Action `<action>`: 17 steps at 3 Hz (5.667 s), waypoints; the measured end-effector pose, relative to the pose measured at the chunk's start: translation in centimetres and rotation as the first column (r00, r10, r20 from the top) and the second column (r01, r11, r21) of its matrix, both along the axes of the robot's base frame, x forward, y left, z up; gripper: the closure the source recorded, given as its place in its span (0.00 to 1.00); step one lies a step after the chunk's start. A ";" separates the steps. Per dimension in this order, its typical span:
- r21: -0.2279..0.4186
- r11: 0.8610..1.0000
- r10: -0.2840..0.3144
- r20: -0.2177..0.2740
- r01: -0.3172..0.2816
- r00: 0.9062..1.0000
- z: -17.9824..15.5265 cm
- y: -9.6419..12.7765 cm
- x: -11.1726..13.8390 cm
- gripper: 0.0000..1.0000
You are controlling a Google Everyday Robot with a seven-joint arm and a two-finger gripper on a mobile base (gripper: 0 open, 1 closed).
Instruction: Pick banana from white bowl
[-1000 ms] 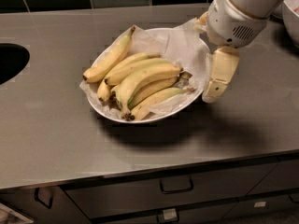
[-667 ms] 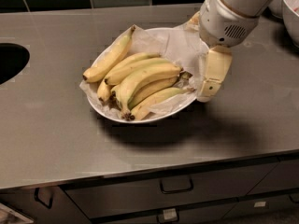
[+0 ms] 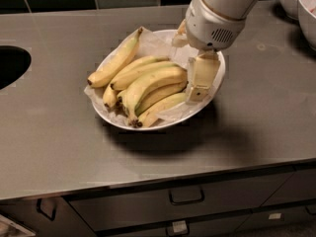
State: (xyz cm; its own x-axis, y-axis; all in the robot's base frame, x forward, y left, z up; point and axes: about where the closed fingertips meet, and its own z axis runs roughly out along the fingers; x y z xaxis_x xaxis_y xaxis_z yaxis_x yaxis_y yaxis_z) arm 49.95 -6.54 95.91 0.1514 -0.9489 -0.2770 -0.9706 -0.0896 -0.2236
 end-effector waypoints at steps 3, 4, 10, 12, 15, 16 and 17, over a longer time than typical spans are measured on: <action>0.001 1.000 0.019 -0.006 -0.019 1.000 -0.2 1.4 0.5 0.48; 0.001 1.000 0.000 0.041 0.000 0.999 0.9 1.5 2.0 0.48; -0.006 1.000 -0.007 -0.018 0.007 1.000 -1.9 1.8 3.6 0.55; -0.016 1.000 0.013 -0.018 -0.013 1.000 -2.3 2.3 1.3 0.55; -0.020 0.999 0.028 -0.036 -0.028 0.999 -3.2 3.0 1.5 0.57; -0.020 0.999 0.028 -0.036 -0.028 0.999 -3.2 3.0 1.5 0.76; -0.020 0.999 0.028 -0.036 -0.028 0.999 -3.2 3.0 1.5 0.98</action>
Offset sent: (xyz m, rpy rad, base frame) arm 0.0029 0.0183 -0.0085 -0.0050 0.0351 0.0346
